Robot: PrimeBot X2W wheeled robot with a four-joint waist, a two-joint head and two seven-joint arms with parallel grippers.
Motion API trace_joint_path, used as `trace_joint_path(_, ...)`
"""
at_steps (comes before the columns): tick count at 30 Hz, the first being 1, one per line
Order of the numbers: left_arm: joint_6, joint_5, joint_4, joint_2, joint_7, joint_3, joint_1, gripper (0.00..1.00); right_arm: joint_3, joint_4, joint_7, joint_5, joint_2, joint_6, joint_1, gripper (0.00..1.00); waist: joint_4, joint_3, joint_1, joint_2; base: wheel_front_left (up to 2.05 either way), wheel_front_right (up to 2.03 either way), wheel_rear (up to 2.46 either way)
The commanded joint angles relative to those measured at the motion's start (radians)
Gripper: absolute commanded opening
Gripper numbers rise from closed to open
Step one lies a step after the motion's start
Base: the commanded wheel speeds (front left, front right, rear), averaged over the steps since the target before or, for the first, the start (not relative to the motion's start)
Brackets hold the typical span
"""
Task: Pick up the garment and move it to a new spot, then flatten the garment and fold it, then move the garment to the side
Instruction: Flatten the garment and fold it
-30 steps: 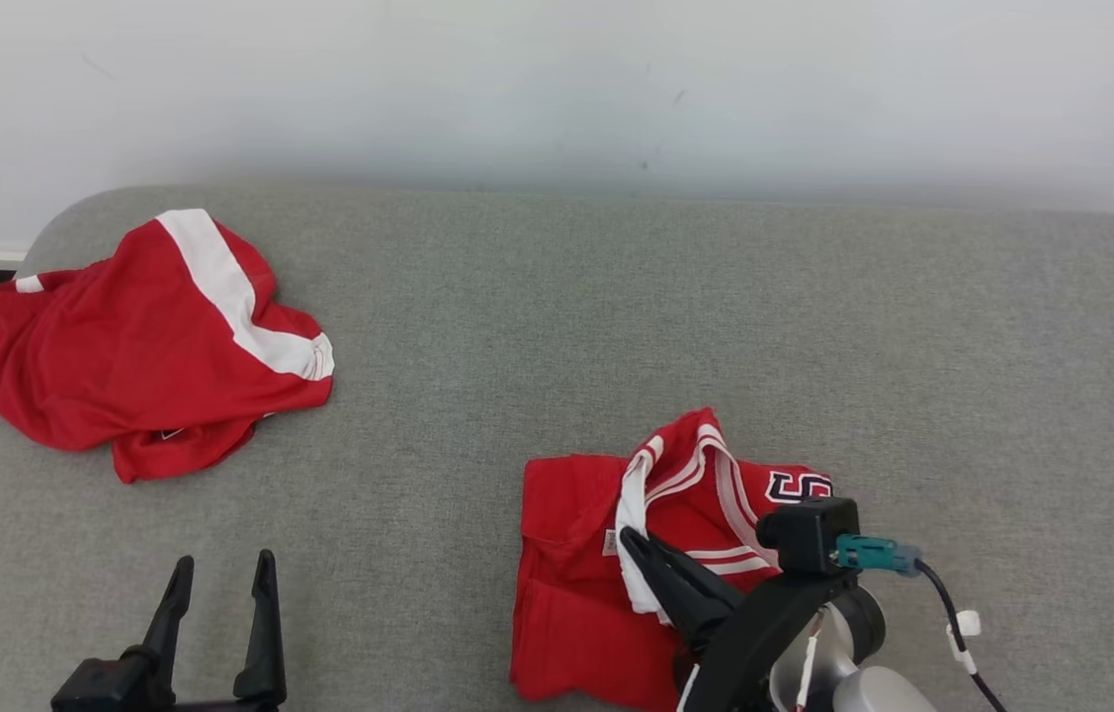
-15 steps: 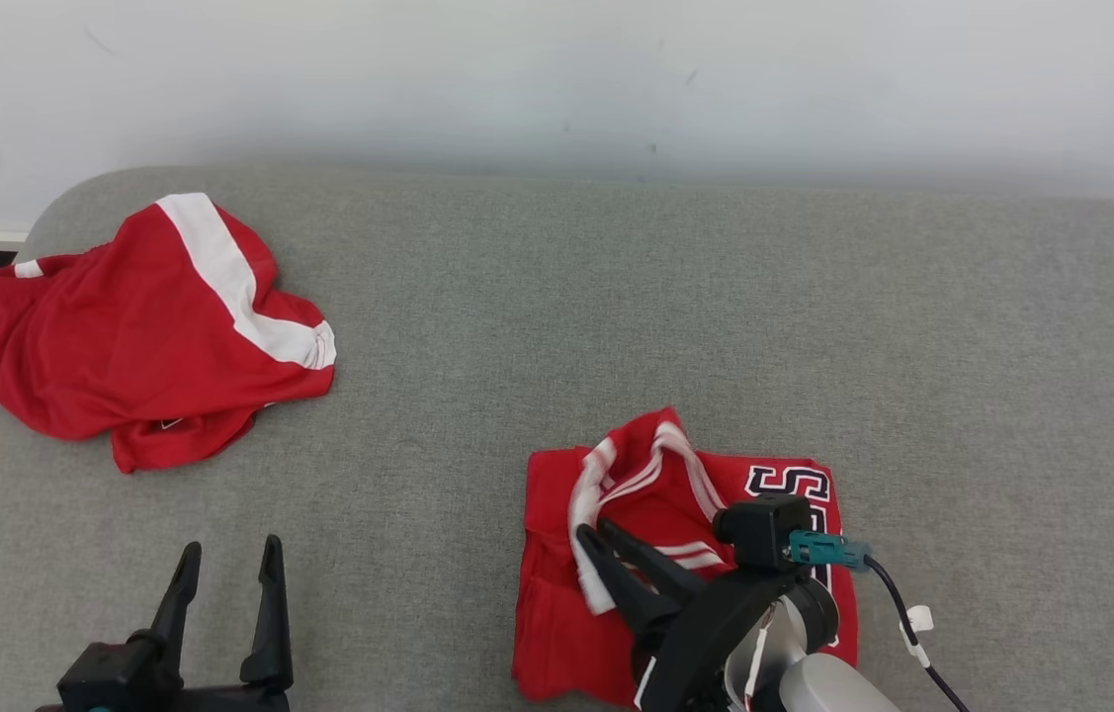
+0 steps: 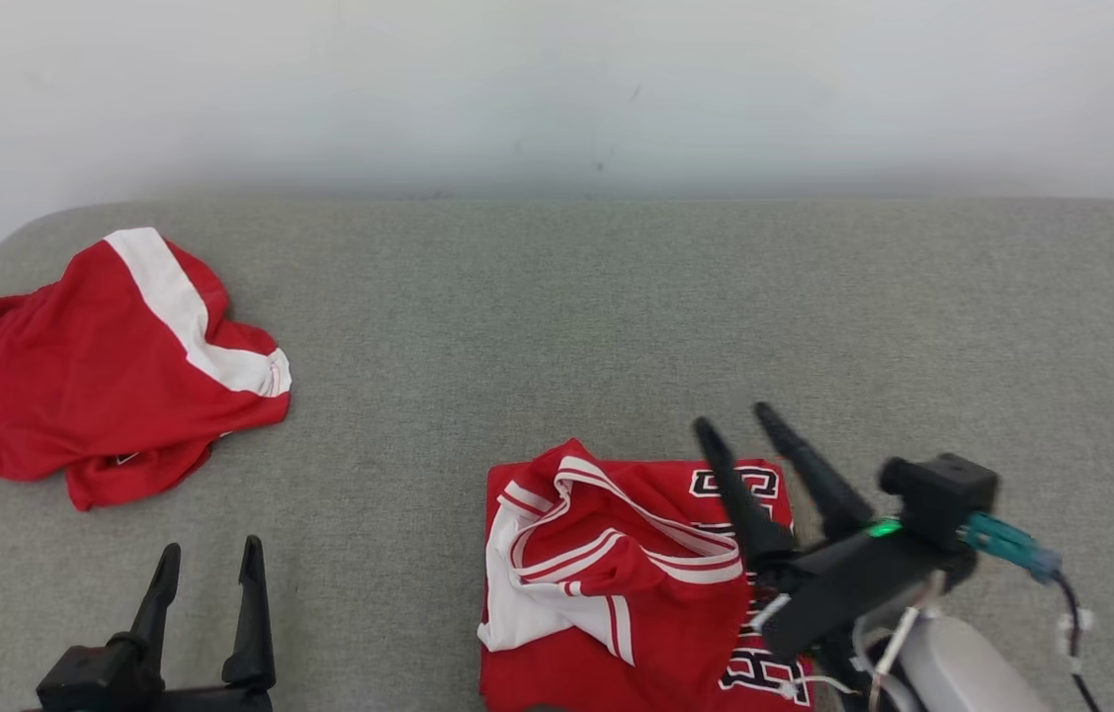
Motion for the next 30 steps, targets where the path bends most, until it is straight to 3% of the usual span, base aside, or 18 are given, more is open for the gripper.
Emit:
trace_joint_path(1, -0.001, 0.012, -0.005, 0.0, -0.001, 0.006, 0.007, 1.0, -0.023, -0.016, -0.018, -0.013, -0.013, -0.002, 0.026, 1.0, -0.012, -0.006, 0.0, -0.0001, 0.0, 0.0, 0.0)
trace_joint_path(7, -0.004, 0.017, -0.015, 0.0, -0.001, 0.019, 0.019, 1.0, -0.164, -0.087, -0.082, -0.072, -0.042, -0.002, 0.136, 1.0, -0.036, -0.017, 0.0, -0.0001, 0.0, 0.0, 0.0)
trace_joint_path(12, -0.007, 0.02, -0.018, 0.0, -0.001, 0.029, 0.028, 1.0, -0.258, -0.13, -0.111, -0.108, -0.02, -0.002, 0.243, 1.0, -0.05, -0.025, 0.0, -0.0001, 0.0, 0.0, 0.0)
trace_joint_path(20, -0.009, 0.034, -0.037, 0.0, -0.001, 0.009, 0.02, 1.0, -0.299, -0.17, -0.107, -0.168, 0.023, -0.002, 0.323, 1.0, -0.074, -0.031, 0.0, -0.0001, 0.0, 0.0, 0.0)
trace_joint_path(30, -0.016, 0.041, -0.044, 0.0, 0.02, -0.243, -0.052, 1.0, -0.319, -0.186, -0.088, -0.193, 0.025, -0.002, 0.32, 1.0, -0.078, -0.031, 0.0, -0.0001, 0.0, 0.0, 0.0)
